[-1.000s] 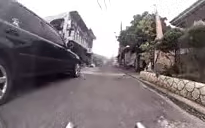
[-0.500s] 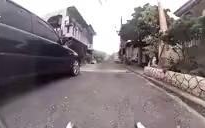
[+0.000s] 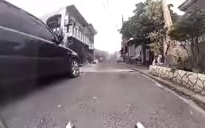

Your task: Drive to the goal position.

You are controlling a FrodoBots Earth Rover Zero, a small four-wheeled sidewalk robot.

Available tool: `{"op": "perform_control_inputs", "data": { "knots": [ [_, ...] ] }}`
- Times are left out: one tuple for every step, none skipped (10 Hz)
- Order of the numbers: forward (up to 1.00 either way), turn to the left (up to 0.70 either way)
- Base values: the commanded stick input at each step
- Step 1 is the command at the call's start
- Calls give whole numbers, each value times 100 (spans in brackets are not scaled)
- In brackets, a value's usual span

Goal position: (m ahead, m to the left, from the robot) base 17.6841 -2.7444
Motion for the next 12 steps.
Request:
{"op": "perform_control_inputs", "data": {
  "knots": [
    [70,0],
    [70,0],
    [70,0],
    [70,0],
    [70,0],
    [70,0],
    [70,0],
    [70,0],
    [70,0],
    [70,0],
    [70,0],
    [70,0]
  ]
}}
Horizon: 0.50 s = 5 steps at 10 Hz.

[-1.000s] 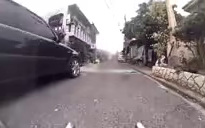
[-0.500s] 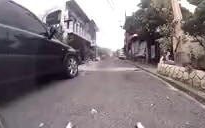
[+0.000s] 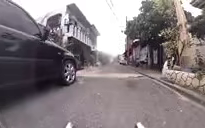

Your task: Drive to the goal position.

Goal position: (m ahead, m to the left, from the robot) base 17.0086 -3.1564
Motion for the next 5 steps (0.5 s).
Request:
{"op": "perform_control_inputs", "data": {
  "knots": [
    [70,0],
    [70,0],
    [70,0],
    [70,0],
    [70,0]
  ]
}}
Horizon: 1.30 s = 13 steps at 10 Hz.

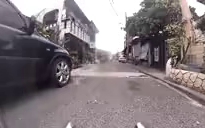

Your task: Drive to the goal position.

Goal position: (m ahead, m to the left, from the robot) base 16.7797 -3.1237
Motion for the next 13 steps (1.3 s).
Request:
{"op": "perform_control_inputs", "data": {
  "knots": [
    [70,0],
    [70,0],
    [70,0],
    [70,0],
    [70,0],
    [70,0],
    [70,0],
    [70,0],
    [70,0],
    [70,0],
    [70,0],
    [70,0],
    [70,0]
  ]
}}
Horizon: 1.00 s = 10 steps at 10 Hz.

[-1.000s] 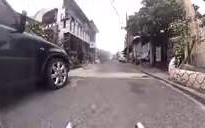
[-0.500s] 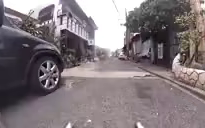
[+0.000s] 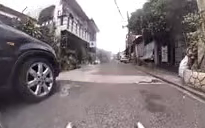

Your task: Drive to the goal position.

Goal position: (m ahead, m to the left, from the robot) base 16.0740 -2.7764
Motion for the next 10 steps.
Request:
{"op": "perform_control_inputs", "data": {
  "knots": [
    [70,0],
    [70,0],
    [70,0],
    [70,0],
    [70,0],
    [70,0],
    [70,0],
    [70,0],
    [70,0],
    [70,0]
  ]
}}
